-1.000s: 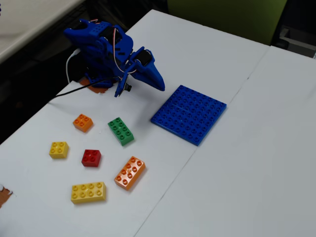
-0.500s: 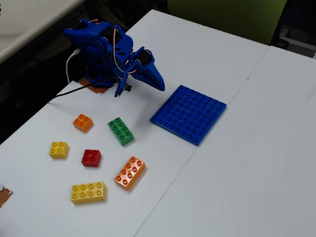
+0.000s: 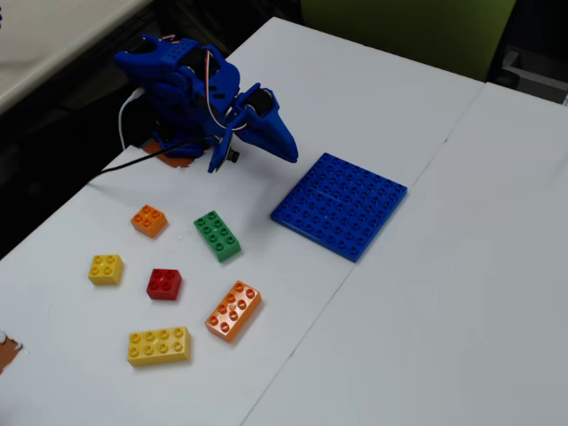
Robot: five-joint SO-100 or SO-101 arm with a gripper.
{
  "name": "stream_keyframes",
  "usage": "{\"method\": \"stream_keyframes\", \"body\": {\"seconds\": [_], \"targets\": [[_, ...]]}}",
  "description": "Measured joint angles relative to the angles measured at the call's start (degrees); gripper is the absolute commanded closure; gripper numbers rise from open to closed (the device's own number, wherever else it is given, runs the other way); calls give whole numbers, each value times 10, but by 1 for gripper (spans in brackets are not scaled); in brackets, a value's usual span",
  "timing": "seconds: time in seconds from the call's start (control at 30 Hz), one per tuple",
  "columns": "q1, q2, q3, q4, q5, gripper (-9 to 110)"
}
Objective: Pick up the 2x2 orange block and go up the 8x8 blue block.
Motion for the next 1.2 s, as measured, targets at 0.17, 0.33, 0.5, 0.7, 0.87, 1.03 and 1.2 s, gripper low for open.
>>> {"method": "stream_keyframes", "body": {"seconds": [0.17,0.33,0.5,0.7,0.87,1.03,1.2], "targets": [[20,-17,-33,-4,-68,101],[51,-130,-163,78,-146,101],[83,-271,-361,207,-241,101],[131,-405,-547,359,-391,101],[176,-490,-650,469,-559,99],[245,-570,-744,554,-741,97],[338,-619,-780,581,-925,94]]}}
